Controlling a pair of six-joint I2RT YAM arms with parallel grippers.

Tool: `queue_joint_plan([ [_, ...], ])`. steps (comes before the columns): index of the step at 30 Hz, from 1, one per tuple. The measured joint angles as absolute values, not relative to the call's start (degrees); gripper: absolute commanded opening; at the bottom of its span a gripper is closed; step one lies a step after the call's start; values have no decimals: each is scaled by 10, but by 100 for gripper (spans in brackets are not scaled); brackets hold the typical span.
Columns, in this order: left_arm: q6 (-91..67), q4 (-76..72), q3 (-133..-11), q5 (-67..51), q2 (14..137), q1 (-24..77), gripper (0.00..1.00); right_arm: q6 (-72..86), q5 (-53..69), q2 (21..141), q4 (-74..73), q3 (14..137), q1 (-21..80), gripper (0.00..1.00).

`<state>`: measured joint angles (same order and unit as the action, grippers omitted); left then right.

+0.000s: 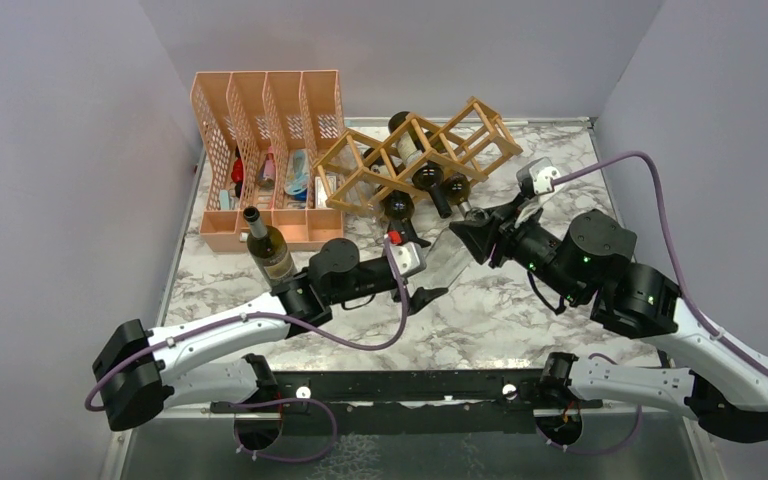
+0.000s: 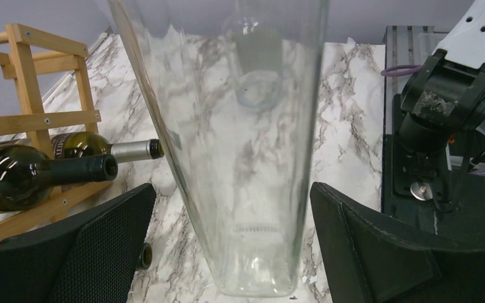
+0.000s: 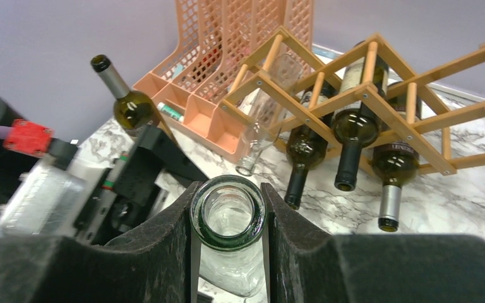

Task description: Put the wine bottle on the wine rack

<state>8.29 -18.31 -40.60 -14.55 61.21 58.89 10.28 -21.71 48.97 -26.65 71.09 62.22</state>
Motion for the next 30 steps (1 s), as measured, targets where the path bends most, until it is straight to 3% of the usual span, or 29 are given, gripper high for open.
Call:
queue_joint_plan([
  [3, 92, -199, -406, -144, 638, 589, 92, 98, -194, 485, -267, 711, 622, 1],
  [7, 102, -228, -406, -138, 660, 589, 66, 89, -181, 475, -267, 711, 622, 1],
  [11, 114, -248, -406, -141, 667, 593, 31, 75, -181, 462, -267, 711, 622, 1],
  [12, 116, -255, -406, -140, 669, 592, 22, 73, -181, 458, -270, 711, 622, 4],
  [14, 131, -262, -407, -140, 672, 592, 1, 70, -181, 451, -276, 711, 622, 25],
  [16, 147, -270, -408, -141, 680, 593, 0, 70, -181, 446, -288, 711, 622, 50],
  [19, 196, -270, -411, -138, 691, 592, 0, 88, -181, 439, -311, 711, 622, 66],
  [23, 293, -264, -415, -131, 702, 590, 0, 110, -181, 428, -349, 714, 622, 72],
  [30, 495, -260, -438, -116, 702, 589, 0, 131, -181, 408, -404, 744, 622, 73],
])
